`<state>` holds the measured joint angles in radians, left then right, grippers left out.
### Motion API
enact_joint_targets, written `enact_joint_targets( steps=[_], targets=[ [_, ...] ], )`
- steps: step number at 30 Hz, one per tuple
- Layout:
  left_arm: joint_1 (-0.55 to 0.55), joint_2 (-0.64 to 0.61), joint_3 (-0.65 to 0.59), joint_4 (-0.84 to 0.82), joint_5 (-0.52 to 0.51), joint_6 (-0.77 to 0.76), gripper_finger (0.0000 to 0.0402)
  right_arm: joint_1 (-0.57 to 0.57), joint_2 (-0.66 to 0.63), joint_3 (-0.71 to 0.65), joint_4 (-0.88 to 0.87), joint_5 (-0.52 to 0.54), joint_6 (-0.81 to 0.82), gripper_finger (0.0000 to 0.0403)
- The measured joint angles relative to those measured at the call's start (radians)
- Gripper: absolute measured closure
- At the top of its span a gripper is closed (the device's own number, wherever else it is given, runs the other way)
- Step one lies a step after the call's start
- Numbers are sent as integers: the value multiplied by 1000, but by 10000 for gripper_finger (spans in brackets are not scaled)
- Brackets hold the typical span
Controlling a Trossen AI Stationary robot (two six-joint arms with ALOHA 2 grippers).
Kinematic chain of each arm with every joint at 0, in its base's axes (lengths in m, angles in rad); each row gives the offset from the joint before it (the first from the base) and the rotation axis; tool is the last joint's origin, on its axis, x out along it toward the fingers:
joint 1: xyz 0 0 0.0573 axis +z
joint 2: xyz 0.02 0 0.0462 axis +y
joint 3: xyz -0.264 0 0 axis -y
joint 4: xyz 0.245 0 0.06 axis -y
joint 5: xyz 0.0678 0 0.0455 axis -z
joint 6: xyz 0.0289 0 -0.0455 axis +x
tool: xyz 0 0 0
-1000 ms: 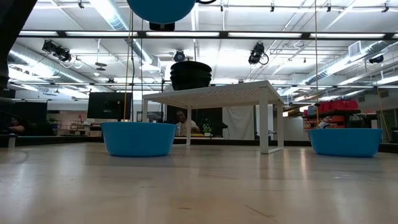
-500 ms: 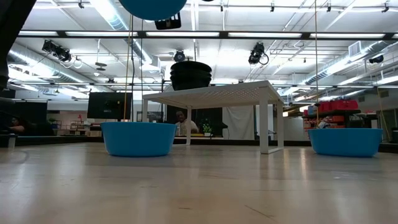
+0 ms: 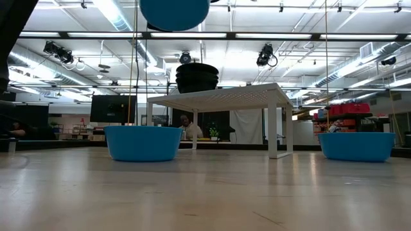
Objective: Pick & Place Mini bowls
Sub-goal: Put the bottom blue bowl on the shelf
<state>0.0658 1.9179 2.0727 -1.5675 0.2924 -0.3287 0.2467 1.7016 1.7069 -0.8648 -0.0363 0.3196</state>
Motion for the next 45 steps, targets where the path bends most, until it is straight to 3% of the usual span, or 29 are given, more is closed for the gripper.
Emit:
enact_joint_targets(
  steps=[4, 8, 13, 21, 26, 30, 45],
  targets=[
    [3, 0, 0, 11, -36, -59, 396, -14, -12, 1, -182, 12, 314, 307],
    [3, 0, 0, 10, -111, -141, 398, -26, -14, 1, -315, 115, 609, 307],
    [2, 0, 0, 5, -181, -188, 398, -50, -21, 1, -316, 137, 721, 293],
    [-16, -1, 0, 42, -329, -197, 398, -88, -47, 1, -175, 144, 723, 212],
    [-12, -1, 28, 135, -366, -218, 398, -89, -47, 1, -135, 220, 751, 184],
    [-1, -1, 29, 150, -403, -232, 398, -89, -49, 1, -149, 298, 774, 182],
    [-32, -1, 29, 208, -467, -77, 398, -89, -50, 1, -168, 273, 559, 219]
  ],
)
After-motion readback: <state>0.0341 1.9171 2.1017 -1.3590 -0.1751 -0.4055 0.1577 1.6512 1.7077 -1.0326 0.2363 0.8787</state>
